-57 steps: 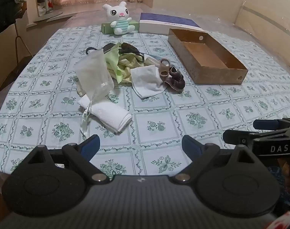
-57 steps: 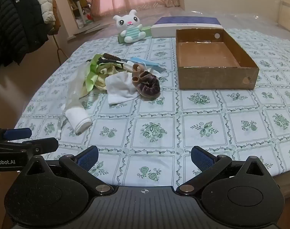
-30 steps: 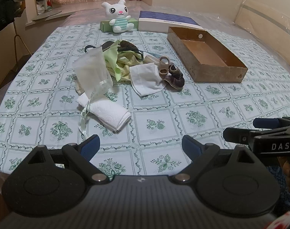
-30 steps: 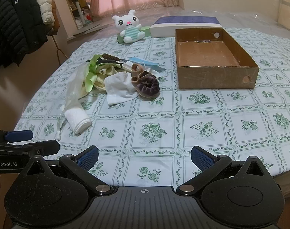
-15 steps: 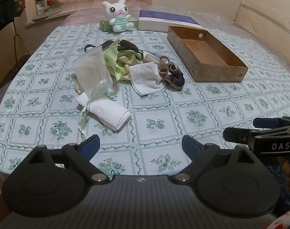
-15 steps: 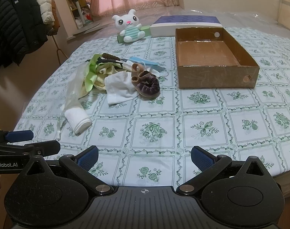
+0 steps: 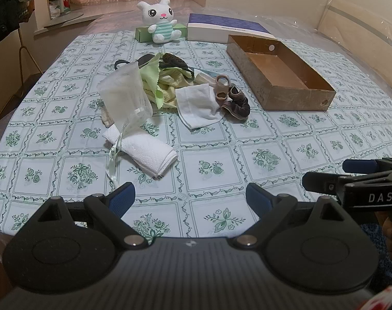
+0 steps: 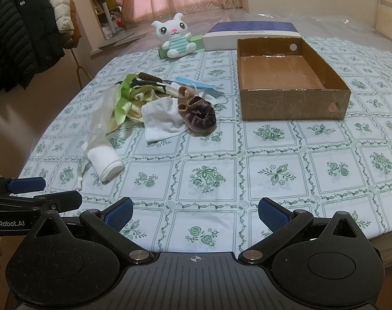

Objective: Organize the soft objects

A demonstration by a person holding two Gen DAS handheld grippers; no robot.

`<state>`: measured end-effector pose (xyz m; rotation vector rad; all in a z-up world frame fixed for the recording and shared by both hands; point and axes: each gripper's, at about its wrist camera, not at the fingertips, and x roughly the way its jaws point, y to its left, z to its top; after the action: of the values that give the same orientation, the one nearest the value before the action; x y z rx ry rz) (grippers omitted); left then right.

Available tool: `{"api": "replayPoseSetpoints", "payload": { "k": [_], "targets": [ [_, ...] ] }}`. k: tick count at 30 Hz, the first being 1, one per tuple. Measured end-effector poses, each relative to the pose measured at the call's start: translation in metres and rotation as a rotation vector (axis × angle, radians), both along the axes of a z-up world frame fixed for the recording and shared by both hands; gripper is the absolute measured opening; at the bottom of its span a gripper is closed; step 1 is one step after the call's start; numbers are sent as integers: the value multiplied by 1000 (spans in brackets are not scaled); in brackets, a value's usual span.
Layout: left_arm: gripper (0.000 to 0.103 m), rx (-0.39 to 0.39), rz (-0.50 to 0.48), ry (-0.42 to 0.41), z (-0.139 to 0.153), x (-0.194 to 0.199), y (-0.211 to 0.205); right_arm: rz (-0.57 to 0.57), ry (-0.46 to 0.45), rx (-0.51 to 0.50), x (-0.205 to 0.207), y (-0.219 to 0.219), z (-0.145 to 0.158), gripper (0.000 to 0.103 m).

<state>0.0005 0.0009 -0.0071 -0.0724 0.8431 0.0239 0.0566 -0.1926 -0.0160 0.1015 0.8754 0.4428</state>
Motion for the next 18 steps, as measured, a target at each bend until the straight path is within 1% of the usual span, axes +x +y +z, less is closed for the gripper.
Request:
{"api": "replayPoseSetpoints", "payload": {
  "k": [18],
  "targets": [
    [92,0,0,2,-1,0,0,1,-1,1,0,0,-1,103]
  ]
}}
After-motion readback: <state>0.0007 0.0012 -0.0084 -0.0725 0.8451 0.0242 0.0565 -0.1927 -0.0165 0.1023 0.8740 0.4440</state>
